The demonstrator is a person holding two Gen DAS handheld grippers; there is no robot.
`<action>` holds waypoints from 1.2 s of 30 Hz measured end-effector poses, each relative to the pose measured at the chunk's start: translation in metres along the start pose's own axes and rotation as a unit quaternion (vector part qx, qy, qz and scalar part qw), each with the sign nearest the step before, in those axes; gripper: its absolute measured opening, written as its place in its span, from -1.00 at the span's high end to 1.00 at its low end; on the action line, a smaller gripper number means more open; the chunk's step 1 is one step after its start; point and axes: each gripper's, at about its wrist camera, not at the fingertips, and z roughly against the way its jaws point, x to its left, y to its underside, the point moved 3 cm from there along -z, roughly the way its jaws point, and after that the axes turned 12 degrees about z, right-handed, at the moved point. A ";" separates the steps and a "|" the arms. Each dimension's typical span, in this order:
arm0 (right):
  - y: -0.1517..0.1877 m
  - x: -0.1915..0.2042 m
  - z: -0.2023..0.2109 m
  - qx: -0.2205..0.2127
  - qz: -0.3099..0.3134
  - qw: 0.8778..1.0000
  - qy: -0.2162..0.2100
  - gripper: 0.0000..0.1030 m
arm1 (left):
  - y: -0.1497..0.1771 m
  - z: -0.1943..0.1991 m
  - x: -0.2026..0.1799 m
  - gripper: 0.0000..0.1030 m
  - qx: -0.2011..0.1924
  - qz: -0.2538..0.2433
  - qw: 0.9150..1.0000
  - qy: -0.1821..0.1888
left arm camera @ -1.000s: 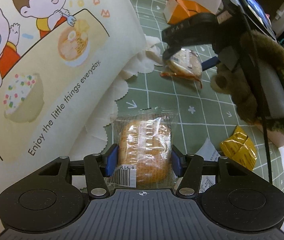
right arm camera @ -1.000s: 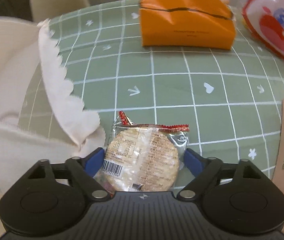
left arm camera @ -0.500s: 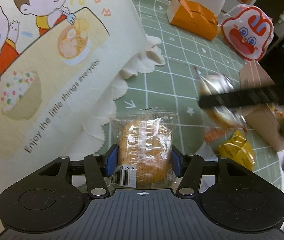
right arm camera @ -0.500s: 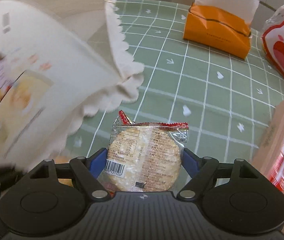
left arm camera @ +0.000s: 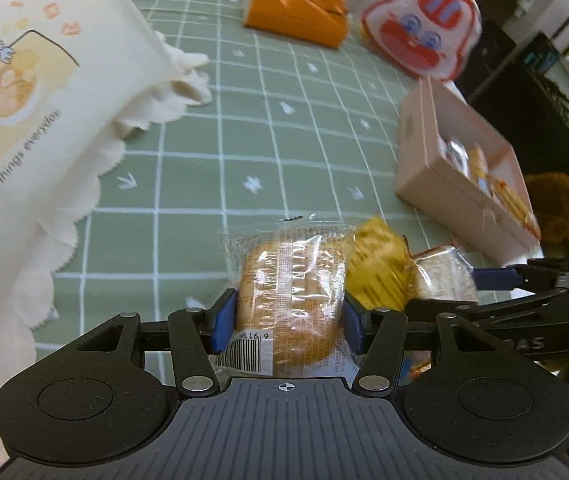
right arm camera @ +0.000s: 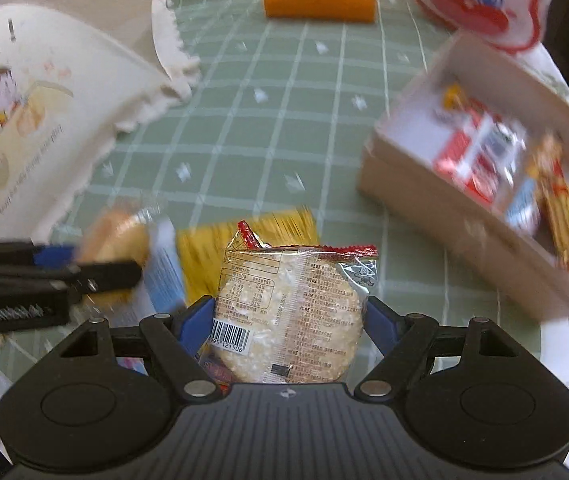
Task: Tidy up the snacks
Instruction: 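Carry the round cracker packet and bread roll over the table beside the yellow foil packet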
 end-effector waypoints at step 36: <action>0.066 0.101 -0.023 -0.025 -0.190 0.974 0.119 -1.00 | 0.013 0.024 0.051 -0.14 0.023 -0.112 0.992 0.062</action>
